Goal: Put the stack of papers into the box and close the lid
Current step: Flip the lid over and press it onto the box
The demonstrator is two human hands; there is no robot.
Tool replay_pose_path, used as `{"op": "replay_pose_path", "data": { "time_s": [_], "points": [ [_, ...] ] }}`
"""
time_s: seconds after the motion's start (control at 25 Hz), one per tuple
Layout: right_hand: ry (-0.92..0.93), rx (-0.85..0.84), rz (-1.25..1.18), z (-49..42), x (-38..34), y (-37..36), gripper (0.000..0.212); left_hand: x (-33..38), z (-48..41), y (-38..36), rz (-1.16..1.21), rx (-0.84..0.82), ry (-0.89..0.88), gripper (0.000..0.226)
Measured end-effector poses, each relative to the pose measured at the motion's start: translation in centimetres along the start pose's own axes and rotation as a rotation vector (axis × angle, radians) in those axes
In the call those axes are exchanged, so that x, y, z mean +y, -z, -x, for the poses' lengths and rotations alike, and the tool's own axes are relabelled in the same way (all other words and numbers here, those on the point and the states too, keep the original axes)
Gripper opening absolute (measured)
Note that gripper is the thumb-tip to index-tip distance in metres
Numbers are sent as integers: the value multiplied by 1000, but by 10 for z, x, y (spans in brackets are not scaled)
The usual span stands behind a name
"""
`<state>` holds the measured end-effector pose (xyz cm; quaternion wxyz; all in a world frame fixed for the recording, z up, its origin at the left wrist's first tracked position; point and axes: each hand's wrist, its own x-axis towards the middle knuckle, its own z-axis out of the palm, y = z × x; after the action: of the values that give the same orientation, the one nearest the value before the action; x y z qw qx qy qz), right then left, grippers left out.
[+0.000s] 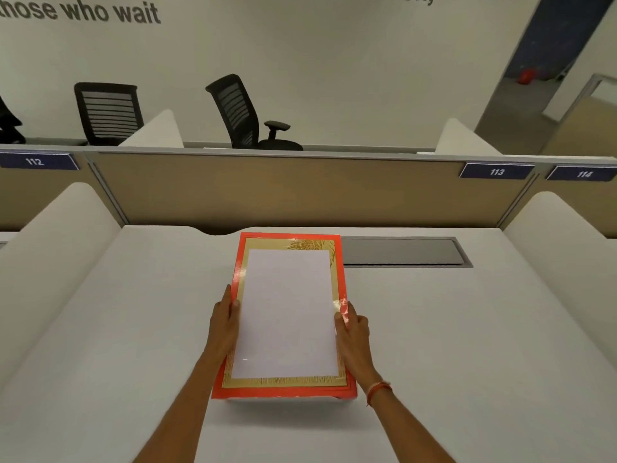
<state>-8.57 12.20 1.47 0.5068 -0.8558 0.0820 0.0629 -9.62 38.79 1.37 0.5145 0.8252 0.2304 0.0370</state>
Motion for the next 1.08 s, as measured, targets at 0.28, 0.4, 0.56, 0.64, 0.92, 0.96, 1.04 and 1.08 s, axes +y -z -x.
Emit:
{"op": "replay_pose_path", "data": {
  "time_s": [0.28,0.4,0.56,0.64,0.92,0.96,1.04,1.08],
  "points": [
    [-3,-3,-55,-19,14,-4,34,-16,-20,-13,-147,2,-7,53],
    [-15,-3,-73,-22,20,-6,32,-18,-18,-18,-156,11,0,53],
    [-23,0,-41,-24,26,-8,31,-25,-19,-23,-177,46,-11,50],
    [-14,-2,-19,-24,25,-8,32,-30,-20,-25,-236,45,-28,51],
    [185,173,602,-27,8,-16,77,-10,-14,-33,-605,142,-283,69],
    [277,168,665,-31,0,-18,80,-7,-15,-36,-636,139,-352,72],
    [370,102,741,-39,-9,-23,84,-5,-20,-43,-709,98,-459,77],
    [382,67,761,-43,-9,-26,85,-7,-23,-45,-743,67,-487,79]
  ]
}}
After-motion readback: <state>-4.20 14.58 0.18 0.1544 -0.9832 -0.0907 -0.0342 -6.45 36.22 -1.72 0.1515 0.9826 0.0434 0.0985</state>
